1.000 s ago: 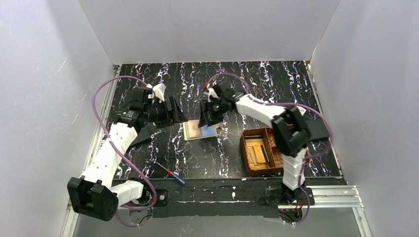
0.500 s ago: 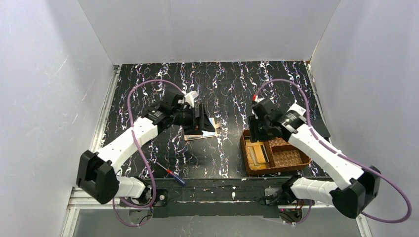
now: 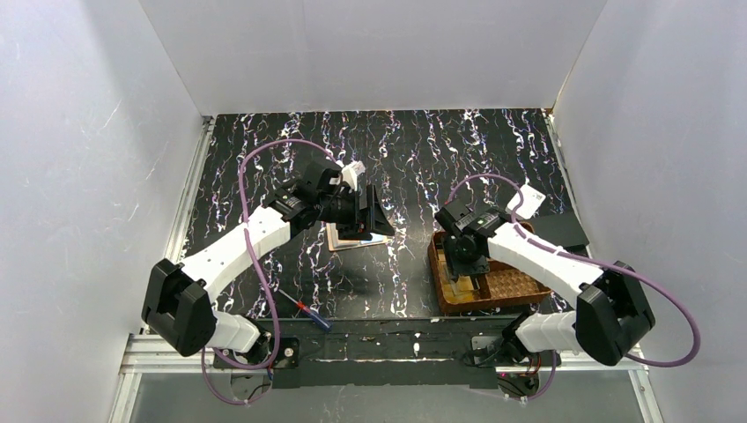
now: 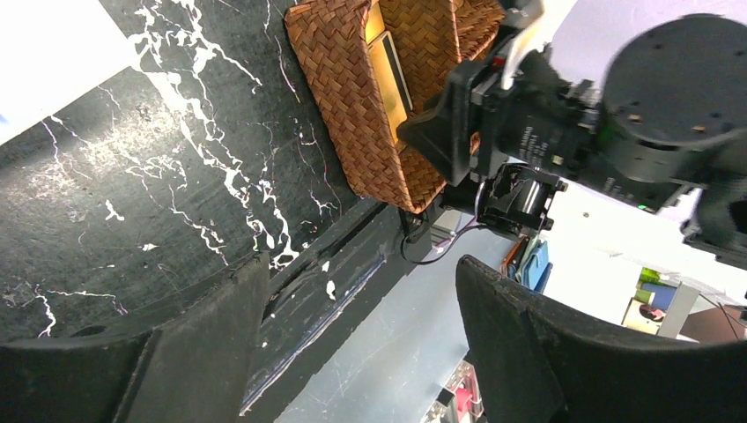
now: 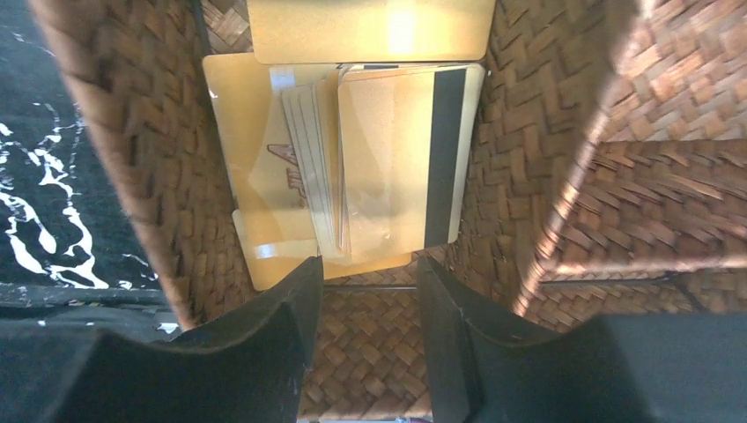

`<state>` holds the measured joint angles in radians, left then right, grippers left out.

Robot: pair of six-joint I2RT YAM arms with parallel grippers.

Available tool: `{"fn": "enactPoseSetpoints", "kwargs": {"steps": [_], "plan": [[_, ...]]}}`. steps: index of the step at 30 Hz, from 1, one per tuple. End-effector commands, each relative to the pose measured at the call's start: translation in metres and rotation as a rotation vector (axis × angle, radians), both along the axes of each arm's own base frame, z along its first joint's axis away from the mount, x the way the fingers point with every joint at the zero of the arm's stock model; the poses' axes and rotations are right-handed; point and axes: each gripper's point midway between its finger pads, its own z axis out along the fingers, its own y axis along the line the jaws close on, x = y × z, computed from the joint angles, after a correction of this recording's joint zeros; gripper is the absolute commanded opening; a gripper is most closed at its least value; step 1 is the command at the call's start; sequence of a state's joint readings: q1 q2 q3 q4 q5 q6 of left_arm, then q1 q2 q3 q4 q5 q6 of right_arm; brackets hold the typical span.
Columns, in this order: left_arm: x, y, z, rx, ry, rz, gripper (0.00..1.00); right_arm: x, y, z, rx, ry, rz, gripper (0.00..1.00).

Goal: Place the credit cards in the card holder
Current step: Pick up the credit card from the storage box.

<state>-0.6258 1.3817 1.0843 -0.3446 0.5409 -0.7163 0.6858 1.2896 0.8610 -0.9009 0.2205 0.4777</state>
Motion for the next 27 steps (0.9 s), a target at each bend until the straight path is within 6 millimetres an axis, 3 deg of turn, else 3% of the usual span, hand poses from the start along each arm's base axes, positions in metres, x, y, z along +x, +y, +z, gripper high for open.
{"fn": "enactPoseSetpoints", "kwargs": {"steps": [1,11,21,27], "plan": [[-0.004,0.005,0.015,0.001,-0.055,-0.020,0.76,0.012,0.014,-0.011,0.061,-0.026,-0.038,0.53],[-0.003,0.000,0.015,-0.007,-0.055,-0.051,0.77,0.014,0.005,-0.028,0.009,-0.017,-0.074,0.54],[0.000,-0.006,0.016,-0.018,-0.052,-0.074,0.77,0.019,-0.017,-0.014,-0.090,-0.067,-0.121,0.48],[0.002,-0.010,0.016,-0.032,-0.045,-0.085,0.77,0.021,-0.020,-0.011,-0.116,-0.070,-0.121,0.44]]}}
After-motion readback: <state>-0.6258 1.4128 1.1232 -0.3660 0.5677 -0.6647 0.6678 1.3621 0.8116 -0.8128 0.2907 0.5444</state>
